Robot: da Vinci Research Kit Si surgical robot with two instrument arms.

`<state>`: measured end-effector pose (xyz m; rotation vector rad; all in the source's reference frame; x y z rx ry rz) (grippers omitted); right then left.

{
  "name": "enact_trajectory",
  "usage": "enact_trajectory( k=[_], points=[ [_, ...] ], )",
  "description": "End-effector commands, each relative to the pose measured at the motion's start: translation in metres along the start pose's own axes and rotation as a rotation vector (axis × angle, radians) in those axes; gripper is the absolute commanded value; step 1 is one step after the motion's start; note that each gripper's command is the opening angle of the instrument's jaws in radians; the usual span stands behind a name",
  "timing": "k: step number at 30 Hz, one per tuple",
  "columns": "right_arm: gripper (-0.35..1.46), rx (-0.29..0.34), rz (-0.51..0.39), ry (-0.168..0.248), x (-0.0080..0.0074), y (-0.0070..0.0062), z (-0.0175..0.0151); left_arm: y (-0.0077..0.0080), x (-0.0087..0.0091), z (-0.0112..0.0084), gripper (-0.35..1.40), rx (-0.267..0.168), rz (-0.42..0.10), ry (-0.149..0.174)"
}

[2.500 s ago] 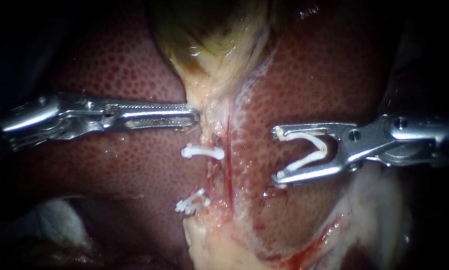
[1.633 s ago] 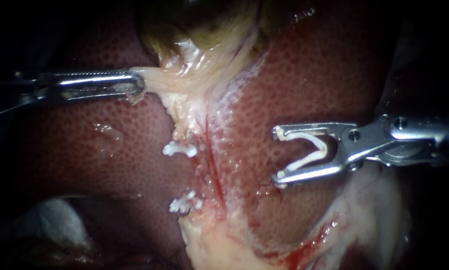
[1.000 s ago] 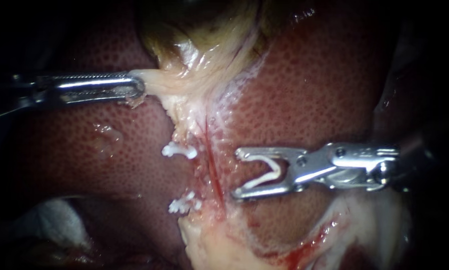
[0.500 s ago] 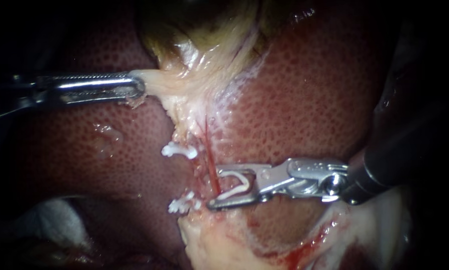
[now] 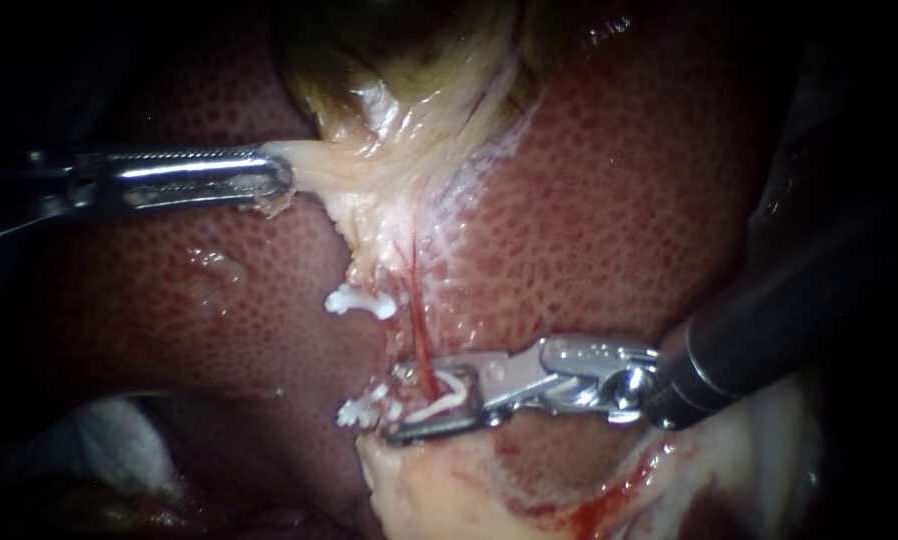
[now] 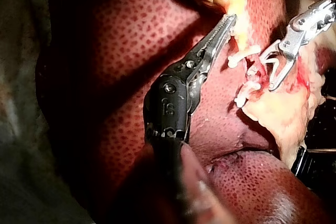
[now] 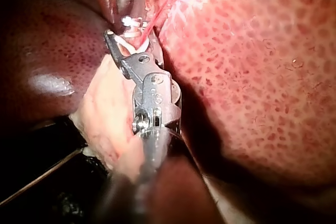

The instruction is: Clipping first clip right tube

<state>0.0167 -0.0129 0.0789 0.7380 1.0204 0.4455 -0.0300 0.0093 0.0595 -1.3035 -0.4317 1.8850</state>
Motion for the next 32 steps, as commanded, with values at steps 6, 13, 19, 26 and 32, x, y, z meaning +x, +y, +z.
enact_trajectory(
  k=[6,13,19,26,32],
  points=[
    [-0.35,0.010,0.021,-0.038,-0.0001,0.0000,-0.0004,0.0000,0.0000,0.0001,-0.35,0.000,0.000,0.000],
    [-0.35,0.014,0.083,-0.064,-0.0002,-0.0001,-0.0005,0.0000,-0.0001,0.0001,-0.35,0.000,0.000,0.000],
    [-0.35,0.023,0.094,-0.077,-0.0003,0.0000,-0.0007,0.0000,-0.0001,0.0001,-0.35,0.000,0.000,0.000],
    [-0.35,0.026,0.103,-0.082,-0.0004,0.0000,-0.0007,0.0000,-0.0001,0.0001,-0.35,0.000,0.000,0.000],
    [-0.35,0.031,0.105,-0.084,-0.0004,0.0000,-0.0007,0.0000,0.0000,0.0001,-0.35,0.000,0.000,0.000]
  ],
)
